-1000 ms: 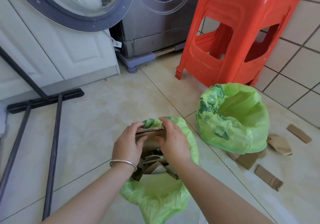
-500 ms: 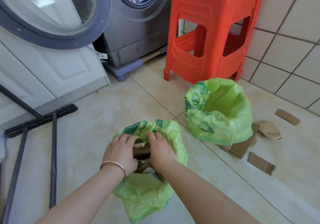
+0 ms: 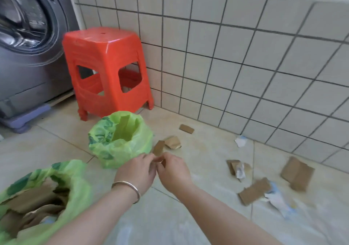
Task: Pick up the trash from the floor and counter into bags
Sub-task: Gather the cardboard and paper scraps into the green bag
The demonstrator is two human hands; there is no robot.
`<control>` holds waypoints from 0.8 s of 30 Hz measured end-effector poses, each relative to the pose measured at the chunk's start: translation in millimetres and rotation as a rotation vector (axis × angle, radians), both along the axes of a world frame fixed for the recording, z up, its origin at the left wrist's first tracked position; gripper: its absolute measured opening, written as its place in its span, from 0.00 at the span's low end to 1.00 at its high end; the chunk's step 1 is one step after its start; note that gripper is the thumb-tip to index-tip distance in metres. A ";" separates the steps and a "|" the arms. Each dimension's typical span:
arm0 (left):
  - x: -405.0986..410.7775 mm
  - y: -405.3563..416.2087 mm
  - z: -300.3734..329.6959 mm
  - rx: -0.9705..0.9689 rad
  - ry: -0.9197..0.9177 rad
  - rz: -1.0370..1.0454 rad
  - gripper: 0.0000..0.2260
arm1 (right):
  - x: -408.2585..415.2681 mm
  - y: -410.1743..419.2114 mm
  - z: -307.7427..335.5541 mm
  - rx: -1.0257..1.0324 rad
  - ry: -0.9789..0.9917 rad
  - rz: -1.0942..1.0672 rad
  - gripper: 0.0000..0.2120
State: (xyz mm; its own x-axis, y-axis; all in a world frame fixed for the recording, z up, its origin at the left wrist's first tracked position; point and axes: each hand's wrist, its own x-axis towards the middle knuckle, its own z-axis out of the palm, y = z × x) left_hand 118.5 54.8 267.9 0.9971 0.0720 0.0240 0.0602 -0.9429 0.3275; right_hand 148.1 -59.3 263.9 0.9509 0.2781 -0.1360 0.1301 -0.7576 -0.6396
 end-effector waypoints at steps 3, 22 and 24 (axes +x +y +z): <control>15.9 -65.5 -11.7 -0.041 0.050 -0.062 0.10 | 10.2 -74.1 -6.0 -0.013 0.067 -0.076 0.13; 159.4 -329.6 -195.6 -0.228 0.616 0.033 0.07 | 80.2 -389.7 -230.1 0.141 0.628 -0.893 0.13; 174.8 -339.1 -204.9 -0.242 0.622 0.066 0.10 | 90.6 -397.3 -237.6 0.137 0.629 -0.954 0.15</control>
